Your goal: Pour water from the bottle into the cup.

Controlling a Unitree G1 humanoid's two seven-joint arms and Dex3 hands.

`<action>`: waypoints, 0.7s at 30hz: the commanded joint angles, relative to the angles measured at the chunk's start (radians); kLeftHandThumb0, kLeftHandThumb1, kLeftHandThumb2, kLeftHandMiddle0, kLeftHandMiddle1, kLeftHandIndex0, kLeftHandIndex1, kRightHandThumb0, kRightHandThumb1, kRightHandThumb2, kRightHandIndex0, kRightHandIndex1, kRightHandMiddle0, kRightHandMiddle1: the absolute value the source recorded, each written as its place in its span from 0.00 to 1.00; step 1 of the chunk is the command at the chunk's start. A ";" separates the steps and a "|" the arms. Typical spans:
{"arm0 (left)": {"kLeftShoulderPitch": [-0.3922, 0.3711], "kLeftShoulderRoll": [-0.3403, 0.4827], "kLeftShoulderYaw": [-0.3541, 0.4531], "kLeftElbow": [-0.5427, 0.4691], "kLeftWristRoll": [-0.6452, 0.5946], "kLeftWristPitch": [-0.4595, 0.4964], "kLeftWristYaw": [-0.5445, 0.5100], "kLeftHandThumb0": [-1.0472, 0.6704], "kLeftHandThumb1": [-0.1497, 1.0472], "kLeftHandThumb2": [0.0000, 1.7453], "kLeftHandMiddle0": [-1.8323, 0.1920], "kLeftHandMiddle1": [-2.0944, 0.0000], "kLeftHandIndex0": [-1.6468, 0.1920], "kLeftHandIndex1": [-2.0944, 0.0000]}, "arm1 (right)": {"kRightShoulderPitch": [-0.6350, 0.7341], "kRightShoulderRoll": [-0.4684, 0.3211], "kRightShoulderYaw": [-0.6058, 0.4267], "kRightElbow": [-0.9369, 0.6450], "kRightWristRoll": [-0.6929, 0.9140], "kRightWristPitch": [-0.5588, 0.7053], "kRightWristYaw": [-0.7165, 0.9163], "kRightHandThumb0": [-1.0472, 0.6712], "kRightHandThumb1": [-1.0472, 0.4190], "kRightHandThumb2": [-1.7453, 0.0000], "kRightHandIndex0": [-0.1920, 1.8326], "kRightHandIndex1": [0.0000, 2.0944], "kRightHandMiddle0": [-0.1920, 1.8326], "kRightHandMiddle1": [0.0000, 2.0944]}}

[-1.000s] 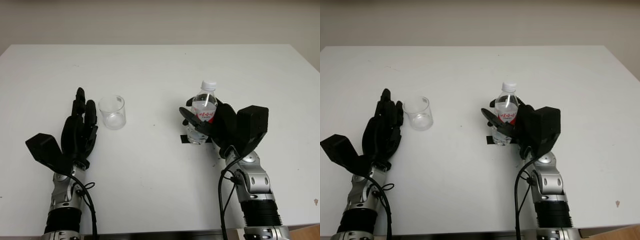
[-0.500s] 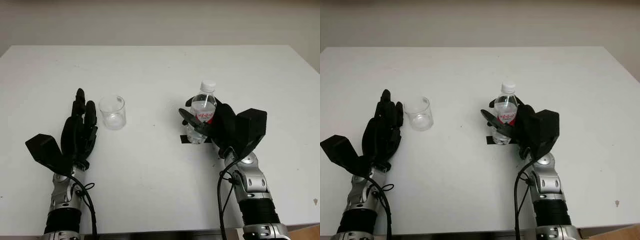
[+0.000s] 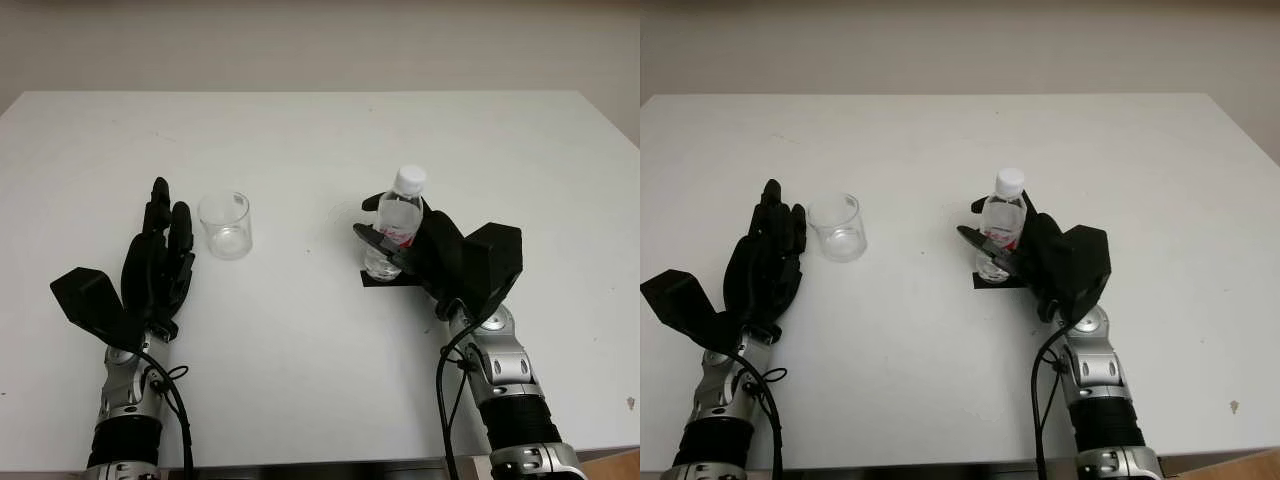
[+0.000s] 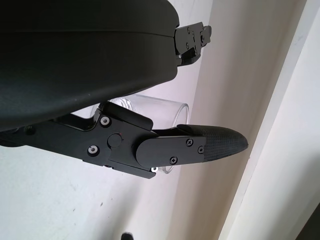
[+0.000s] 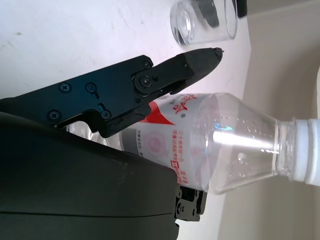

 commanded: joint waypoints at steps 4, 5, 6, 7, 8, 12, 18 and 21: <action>0.019 0.003 0.005 0.026 0.000 0.002 -0.004 0.19 1.00 0.24 0.99 0.97 0.99 0.97 | 0.021 -0.029 -0.004 -0.034 0.020 0.002 0.045 0.14 0.11 0.97 0.01 0.09 0.01 0.17; 0.019 0.004 0.005 0.025 0.000 0.004 -0.004 0.19 1.00 0.24 0.99 0.97 0.99 0.97 | 0.024 -0.034 -0.005 -0.035 0.022 0.001 0.055 0.14 0.11 0.97 0.00 0.05 0.01 0.13; 0.019 0.005 0.004 0.023 0.000 0.008 -0.004 0.19 1.00 0.24 0.99 0.97 0.99 0.97 | 0.027 -0.039 -0.006 -0.035 0.025 0.002 0.062 0.13 0.11 0.97 0.00 0.03 0.00 0.09; 0.019 0.005 0.003 0.022 0.002 0.009 -0.001 0.19 1.00 0.24 0.99 0.97 0.99 0.97 | 0.029 -0.044 -0.007 -0.036 0.027 0.007 0.069 0.13 0.11 0.97 0.00 0.01 0.00 0.06; 0.018 0.005 0.003 0.023 0.003 0.007 0.001 0.19 1.00 0.24 0.99 0.97 0.99 0.97 | 0.031 -0.049 -0.008 -0.036 0.029 0.012 0.075 0.12 0.11 0.97 0.00 0.01 0.00 0.03; 0.015 0.006 0.005 0.031 0.002 0.003 -0.001 0.19 1.00 0.25 0.98 0.97 0.99 0.97 | 0.041 -0.063 -0.010 -0.051 0.037 0.033 0.092 0.11 0.11 0.97 0.00 0.00 0.00 0.00; 0.012 0.005 0.006 0.035 -0.002 0.006 -0.004 0.20 1.00 0.26 0.99 0.97 1.00 0.98 | 0.054 -0.076 -0.017 -0.067 0.047 0.038 0.103 0.10 0.10 0.97 0.00 0.00 0.00 0.00; 0.012 0.005 0.006 0.036 -0.003 0.005 -0.006 0.20 1.00 0.26 0.99 0.98 1.00 0.98 | 0.062 -0.076 -0.025 -0.064 0.054 0.022 0.107 0.09 0.09 0.96 0.00 0.00 0.00 0.00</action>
